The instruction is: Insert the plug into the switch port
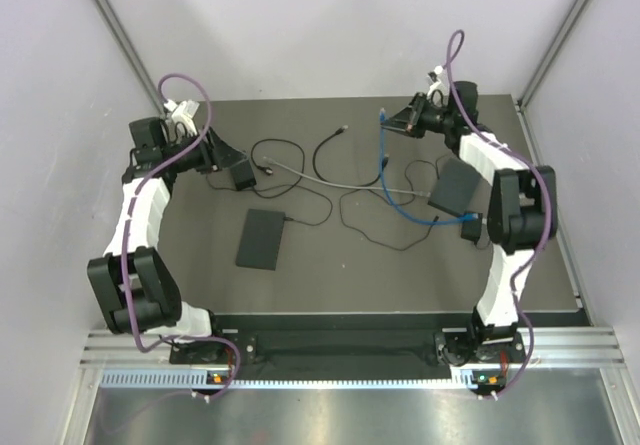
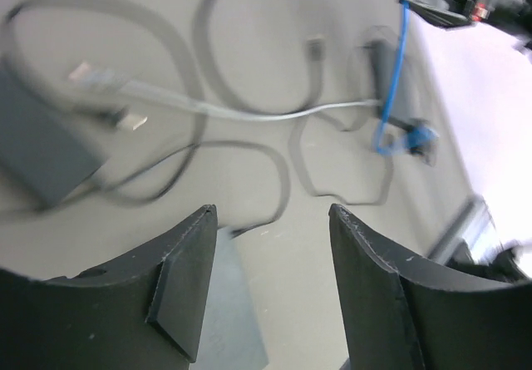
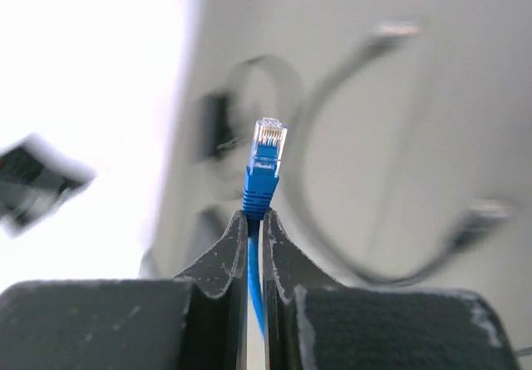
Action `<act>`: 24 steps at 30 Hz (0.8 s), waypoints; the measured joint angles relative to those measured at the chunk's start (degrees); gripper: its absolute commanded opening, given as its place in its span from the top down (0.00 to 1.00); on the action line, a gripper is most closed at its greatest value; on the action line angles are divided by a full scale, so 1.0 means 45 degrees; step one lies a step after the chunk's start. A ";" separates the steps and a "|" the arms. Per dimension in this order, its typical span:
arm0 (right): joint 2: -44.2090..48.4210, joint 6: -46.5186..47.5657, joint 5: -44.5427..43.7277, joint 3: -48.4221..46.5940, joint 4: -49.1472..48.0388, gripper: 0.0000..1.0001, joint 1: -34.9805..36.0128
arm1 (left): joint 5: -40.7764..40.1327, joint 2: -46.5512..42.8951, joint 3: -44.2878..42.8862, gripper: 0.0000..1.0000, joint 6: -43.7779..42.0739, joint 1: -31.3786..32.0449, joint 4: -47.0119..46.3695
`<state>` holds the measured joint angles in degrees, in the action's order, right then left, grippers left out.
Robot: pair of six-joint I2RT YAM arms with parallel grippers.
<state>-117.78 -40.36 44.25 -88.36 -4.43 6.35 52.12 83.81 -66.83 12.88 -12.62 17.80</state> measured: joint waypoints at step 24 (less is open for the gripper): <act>1.0438 0.8374 0.5115 0.3774 0.7388 1.00 0.2652 | 0.3793 -0.3351 -0.2098 0.29 -0.9126 0.6426 0.0573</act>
<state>-70.81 -2.68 67.26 -71.37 28.82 18.28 69.19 68.73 -76.27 -28.18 16.29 20.38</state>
